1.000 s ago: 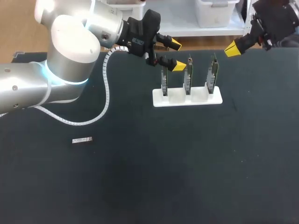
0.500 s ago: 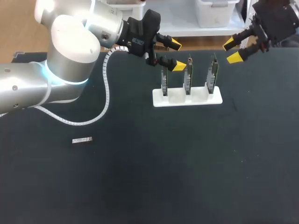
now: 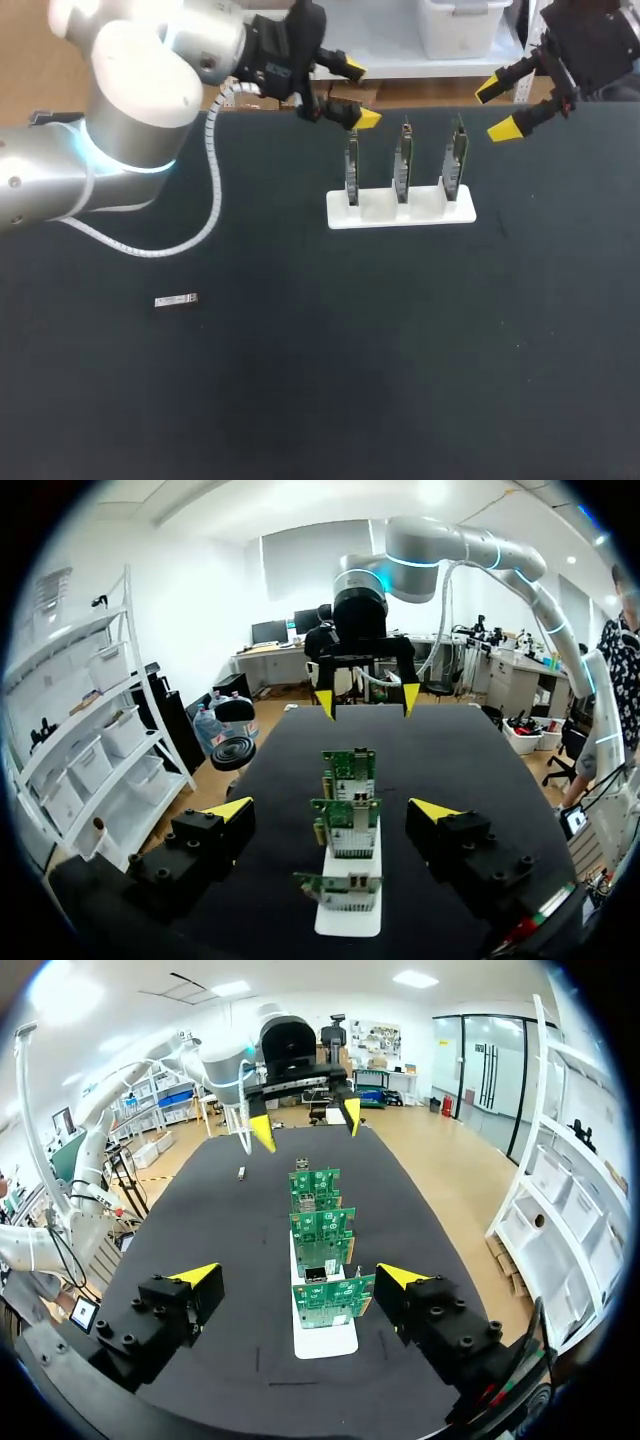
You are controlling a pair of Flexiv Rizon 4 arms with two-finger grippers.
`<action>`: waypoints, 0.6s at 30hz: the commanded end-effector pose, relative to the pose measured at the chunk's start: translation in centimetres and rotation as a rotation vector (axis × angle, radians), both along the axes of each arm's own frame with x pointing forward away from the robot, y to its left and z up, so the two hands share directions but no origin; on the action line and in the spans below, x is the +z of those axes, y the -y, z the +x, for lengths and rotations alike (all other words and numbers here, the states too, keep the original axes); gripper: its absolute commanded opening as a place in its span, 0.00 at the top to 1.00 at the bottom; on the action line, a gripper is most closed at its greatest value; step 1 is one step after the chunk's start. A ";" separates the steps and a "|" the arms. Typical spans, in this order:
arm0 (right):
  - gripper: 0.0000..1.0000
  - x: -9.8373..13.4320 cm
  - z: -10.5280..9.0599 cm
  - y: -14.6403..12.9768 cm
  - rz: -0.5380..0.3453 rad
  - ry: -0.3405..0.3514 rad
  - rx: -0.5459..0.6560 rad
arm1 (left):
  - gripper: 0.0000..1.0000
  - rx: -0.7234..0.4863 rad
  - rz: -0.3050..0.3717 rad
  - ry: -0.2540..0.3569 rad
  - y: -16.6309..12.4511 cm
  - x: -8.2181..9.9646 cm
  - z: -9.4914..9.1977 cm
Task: Pick up the optical module with the left hand, and insert it into the network port with the right hand.
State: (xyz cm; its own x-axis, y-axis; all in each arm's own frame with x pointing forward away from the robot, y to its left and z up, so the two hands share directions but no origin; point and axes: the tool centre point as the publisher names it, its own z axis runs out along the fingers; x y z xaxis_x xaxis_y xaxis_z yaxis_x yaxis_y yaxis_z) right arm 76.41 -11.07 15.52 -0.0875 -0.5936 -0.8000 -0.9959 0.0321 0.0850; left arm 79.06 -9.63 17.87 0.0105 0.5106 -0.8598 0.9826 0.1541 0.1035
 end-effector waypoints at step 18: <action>0.00 0.0 -0.2 0.0 -0.001 0.003 -0.004 | 0.00 0.116 0.403 0.036 -13.0 -1.5 -3.3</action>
